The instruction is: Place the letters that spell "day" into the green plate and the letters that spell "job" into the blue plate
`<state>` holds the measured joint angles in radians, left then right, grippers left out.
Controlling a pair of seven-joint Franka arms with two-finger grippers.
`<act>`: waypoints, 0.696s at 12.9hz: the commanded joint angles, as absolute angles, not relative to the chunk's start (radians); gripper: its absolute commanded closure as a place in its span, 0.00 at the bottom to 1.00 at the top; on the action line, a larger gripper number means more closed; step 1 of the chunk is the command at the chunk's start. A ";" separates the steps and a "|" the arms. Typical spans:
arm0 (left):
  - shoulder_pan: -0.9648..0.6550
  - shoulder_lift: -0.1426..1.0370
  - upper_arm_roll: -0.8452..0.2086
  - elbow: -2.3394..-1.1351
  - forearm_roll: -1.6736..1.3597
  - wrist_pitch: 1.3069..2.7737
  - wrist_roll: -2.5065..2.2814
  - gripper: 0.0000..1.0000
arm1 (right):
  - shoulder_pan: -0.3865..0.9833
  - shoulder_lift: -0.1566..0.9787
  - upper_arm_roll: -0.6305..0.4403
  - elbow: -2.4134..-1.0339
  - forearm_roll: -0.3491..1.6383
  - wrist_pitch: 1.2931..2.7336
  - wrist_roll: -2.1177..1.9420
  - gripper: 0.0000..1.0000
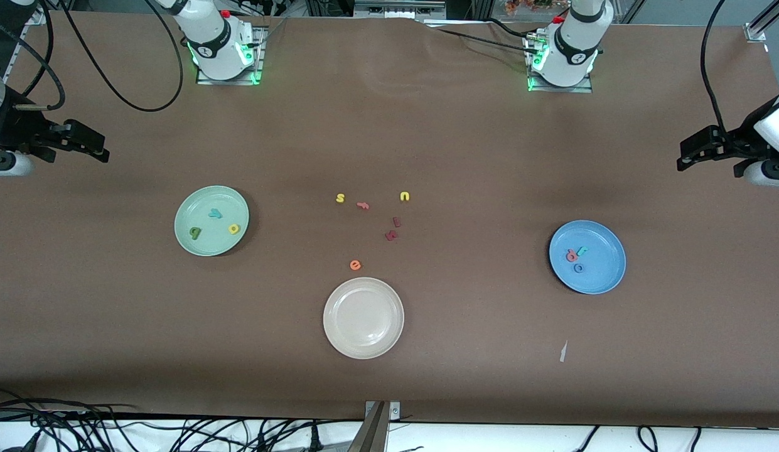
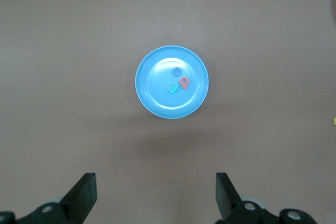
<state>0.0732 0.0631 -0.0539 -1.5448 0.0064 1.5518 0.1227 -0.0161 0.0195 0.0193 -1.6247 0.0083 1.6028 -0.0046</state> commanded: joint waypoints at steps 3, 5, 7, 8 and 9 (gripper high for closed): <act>0.077 0.051 -0.058 -1.552 0.028 1.537 0.141 0.00 | -0.029 0.005 0.029 -1.635 0.025 1.601 -0.008 0.00; 0.081 0.051 -0.058 -1.552 0.028 1.536 0.141 0.00 | -0.028 0.006 0.029 -1.635 0.025 1.603 -0.008 0.00; 0.083 0.049 -0.058 -1.551 0.026 1.534 0.141 0.00 | -0.029 0.005 0.029 -1.635 0.025 1.603 -0.008 0.00; 0.081 0.049 -0.058 -1.551 0.026 1.534 0.141 0.00 | -0.028 0.005 0.029 -1.635 0.025 1.603 -0.008 0.00; 0.081 0.051 -0.058 -1.551 0.025 1.534 0.141 0.00 | -0.029 0.005 0.029 -1.635 0.025 1.603 -0.008 0.00</act>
